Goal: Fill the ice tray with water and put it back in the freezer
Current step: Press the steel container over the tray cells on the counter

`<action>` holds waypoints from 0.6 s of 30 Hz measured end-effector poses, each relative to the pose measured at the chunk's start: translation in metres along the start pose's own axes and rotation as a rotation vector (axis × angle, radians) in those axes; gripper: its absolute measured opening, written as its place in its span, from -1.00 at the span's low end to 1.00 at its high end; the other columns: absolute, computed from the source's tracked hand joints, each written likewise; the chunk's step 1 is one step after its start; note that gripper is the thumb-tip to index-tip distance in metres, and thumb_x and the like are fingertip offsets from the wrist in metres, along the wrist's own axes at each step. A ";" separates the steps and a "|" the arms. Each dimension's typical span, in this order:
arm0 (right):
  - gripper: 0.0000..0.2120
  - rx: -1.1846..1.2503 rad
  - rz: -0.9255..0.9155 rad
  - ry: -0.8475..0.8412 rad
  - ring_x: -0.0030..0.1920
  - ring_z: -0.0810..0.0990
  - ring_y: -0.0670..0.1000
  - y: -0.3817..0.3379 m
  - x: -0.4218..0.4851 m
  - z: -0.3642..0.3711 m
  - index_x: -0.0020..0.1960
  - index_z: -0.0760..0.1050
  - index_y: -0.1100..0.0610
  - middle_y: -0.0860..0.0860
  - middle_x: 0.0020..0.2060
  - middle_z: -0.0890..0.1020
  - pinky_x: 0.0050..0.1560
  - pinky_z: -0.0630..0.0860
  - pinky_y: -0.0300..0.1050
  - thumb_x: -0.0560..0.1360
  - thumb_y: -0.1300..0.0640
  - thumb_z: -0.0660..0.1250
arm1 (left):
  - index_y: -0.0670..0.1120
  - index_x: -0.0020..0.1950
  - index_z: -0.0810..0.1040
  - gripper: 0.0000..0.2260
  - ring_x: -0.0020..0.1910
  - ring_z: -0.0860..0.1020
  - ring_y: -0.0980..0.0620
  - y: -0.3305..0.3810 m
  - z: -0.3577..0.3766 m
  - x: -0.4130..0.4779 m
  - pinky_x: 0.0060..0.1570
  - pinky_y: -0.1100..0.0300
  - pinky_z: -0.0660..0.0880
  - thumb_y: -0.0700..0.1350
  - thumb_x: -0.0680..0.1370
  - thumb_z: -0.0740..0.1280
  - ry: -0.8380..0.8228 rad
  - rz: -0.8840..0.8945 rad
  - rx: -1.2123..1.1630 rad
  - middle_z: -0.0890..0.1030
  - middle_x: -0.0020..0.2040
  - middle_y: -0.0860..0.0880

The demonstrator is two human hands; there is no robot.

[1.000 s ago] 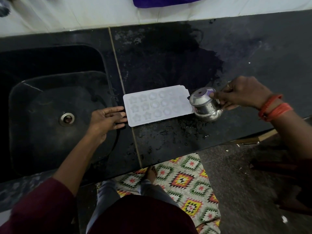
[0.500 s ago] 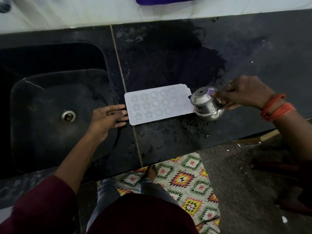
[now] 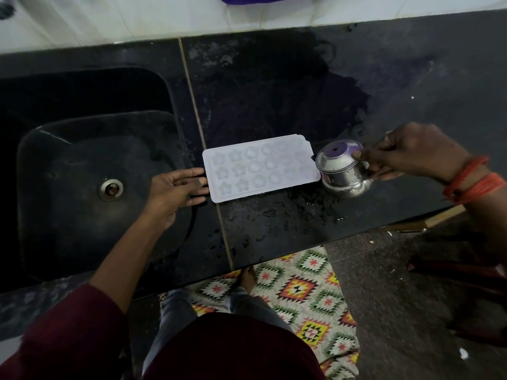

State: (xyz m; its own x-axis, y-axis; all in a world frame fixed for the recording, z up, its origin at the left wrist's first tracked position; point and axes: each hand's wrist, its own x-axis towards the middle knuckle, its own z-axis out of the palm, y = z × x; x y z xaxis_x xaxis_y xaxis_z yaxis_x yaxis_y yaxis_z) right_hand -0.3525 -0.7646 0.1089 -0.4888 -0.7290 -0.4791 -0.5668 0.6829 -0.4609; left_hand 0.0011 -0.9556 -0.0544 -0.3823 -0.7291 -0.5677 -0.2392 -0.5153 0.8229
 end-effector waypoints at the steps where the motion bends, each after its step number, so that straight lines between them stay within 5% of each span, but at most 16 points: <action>1: -0.56 -0.005 0.004 -0.003 -0.33 0.72 -0.07 0.000 -0.001 0.000 -0.25 0.67 0.17 -0.04 -0.38 0.71 -0.21 0.58 -0.39 0.41 -0.24 0.42 | -0.09 0.09 0.70 -0.83 -0.11 0.76 -0.01 0.000 0.000 0.000 -0.27 0.23 0.66 -0.27 0.53 0.50 -0.001 -0.001 0.001 0.78 -0.07 -0.09; 7: -0.62 -0.035 0.012 0.004 -0.43 0.67 -0.19 -0.002 -0.005 0.000 -0.27 0.66 0.14 -0.10 -0.44 0.69 -0.45 0.39 -0.56 0.44 -0.18 0.43 | -0.08 0.08 0.70 -0.84 -0.15 0.76 0.03 0.001 0.002 0.001 -0.28 0.25 0.65 -0.27 0.53 0.49 -0.003 -0.002 0.008 0.78 -0.10 -0.06; 18: -0.60 -0.035 0.009 -0.014 -0.39 0.70 -0.12 0.000 -0.007 0.003 -0.27 0.66 0.17 -0.04 -0.39 0.71 -0.37 0.50 -0.50 0.41 -0.19 0.45 | -0.10 0.10 0.69 -0.83 -0.16 0.76 0.06 0.001 0.004 0.000 -0.27 0.26 0.65 -0.27 0.54 0.48 -0.007 0.006 0.025 0.78 -0.15 -0.01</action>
State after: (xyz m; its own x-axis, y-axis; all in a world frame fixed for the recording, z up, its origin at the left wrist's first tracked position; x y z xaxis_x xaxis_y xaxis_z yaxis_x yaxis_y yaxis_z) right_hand -0.3471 -0.7593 0.1098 -0.4845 -0.7219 -0.4940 -0.5855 0.6872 -0.4300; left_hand -0.0026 -0.9543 -0.0531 -0.3899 -0.7289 -0.5628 -0.2595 -0.4994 0.8266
